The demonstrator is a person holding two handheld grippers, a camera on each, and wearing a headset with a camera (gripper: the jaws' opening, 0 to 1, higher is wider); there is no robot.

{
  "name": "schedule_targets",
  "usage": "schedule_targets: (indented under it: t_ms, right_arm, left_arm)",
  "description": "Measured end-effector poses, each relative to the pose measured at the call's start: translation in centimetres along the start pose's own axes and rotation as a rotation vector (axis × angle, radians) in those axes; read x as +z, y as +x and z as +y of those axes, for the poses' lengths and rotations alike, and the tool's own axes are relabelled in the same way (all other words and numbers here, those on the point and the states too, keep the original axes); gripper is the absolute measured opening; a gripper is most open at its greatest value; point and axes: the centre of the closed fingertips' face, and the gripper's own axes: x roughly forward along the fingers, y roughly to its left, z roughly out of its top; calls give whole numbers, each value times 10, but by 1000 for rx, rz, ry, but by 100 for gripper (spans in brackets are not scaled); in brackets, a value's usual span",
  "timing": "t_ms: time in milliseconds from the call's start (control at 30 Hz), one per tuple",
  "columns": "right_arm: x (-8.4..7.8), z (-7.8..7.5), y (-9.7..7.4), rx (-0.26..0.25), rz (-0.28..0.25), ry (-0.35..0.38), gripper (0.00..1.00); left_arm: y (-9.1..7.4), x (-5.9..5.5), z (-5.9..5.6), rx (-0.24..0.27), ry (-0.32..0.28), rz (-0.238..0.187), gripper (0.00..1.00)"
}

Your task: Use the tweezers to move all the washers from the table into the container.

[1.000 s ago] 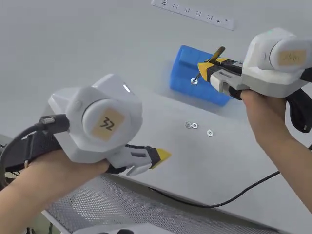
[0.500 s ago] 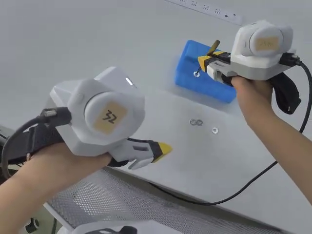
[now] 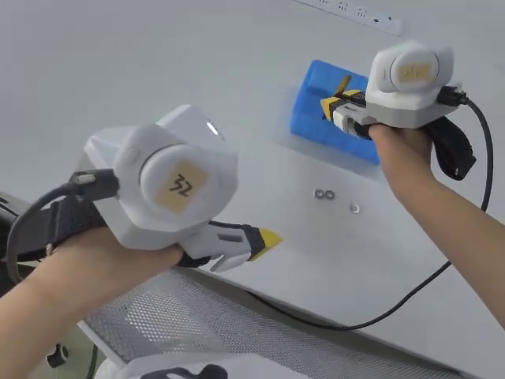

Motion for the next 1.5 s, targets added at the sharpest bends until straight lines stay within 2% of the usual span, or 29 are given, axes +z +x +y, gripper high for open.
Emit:
schedule_targets:
  t_ms: [67,400,500,700,900,1133,1233,1300,1500]
  right_arm:
    - [5,1,-2,-3,-16,-11,4]
    - [3,3,-3,2,-31,-22,4]
    - [3,4,-3,2,-31,-3,3]
    - [3,-5,1,-1,-38,78,3]
    - [3,-1,0,1,-31,70,4]
    - [4,-5,-1,-3,-21,84,5]
    - [8,-10,-7,-15,-42,92,5]
    - [17,-11,-15,-8,-77,133,5]
    - [34,-11,-38,-2,-125,135,5]
  left_arm:
    - [0,0,0,0,1,1,95]
    - [2,0,-3,-6,8,2,95]
    - [1,1,-3,-7,11,0,95]
    - [-1,3,-2,-2,15,-8,94]
    - [-2,2,-4,-4,17,-3,95]
    - [-7,11,-4,0,21,-20,95]
    - [-7,12,-5,2,30,-23,95]
    - [-7,12,-5,4,33,-25,95]
    - [-8,14,-9,3,38,-30,95]
